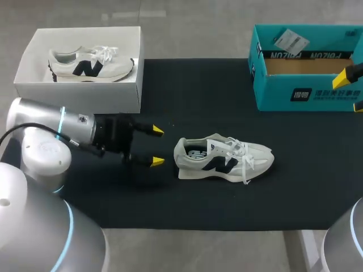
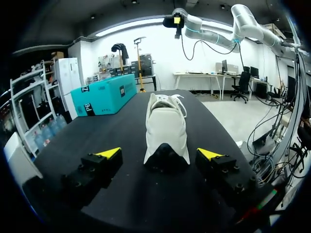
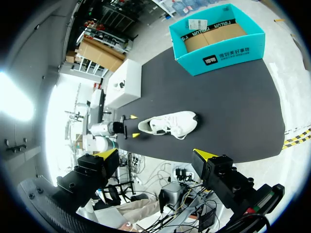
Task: Take the shoe out of the shoebox, open the shoe tongue, remove and reinsert the insole, then place the shoe into the shoebox
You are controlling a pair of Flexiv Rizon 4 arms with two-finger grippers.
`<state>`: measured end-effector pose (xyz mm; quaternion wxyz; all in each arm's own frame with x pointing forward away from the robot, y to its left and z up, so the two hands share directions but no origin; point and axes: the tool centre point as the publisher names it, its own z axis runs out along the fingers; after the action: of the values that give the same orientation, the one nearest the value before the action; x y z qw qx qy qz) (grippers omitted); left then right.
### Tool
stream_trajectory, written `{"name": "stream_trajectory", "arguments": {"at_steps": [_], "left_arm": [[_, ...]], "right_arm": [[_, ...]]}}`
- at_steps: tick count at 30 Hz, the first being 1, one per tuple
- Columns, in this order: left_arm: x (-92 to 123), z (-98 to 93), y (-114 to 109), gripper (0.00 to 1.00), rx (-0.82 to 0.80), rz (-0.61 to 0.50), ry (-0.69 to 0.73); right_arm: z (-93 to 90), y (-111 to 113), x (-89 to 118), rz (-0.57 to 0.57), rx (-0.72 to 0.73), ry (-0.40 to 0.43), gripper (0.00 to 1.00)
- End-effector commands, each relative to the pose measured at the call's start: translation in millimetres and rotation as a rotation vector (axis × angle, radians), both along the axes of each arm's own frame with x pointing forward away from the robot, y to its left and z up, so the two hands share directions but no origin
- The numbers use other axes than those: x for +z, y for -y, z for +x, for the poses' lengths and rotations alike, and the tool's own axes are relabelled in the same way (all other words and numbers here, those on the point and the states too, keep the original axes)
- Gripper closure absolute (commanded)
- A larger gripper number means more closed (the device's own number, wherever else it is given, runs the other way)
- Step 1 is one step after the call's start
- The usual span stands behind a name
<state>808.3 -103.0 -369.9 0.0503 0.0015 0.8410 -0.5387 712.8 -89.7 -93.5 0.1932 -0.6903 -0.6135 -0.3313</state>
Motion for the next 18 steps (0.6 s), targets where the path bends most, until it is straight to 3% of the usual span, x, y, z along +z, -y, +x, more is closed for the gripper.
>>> {"name": "stream_trajectory", "arguments": {"at_steps": [1,8,18], "left_arm": [[8,-7.7,-3,0.00,0.038,0.062,0.041],[-8,-9.4,5,0.00,0.058,0.075,-0.092],[-21,-10.0,28,0.00,0.057,0.090,-0.146]], "right_arm": [[2.2,0,0,-0.001,0.002,-0.004,0.00],[2.2,0,0,-0.001,0.002,-0.004,0.00],[2.2,0,0,-0.001,0.002,-0.004,0.00]]}}
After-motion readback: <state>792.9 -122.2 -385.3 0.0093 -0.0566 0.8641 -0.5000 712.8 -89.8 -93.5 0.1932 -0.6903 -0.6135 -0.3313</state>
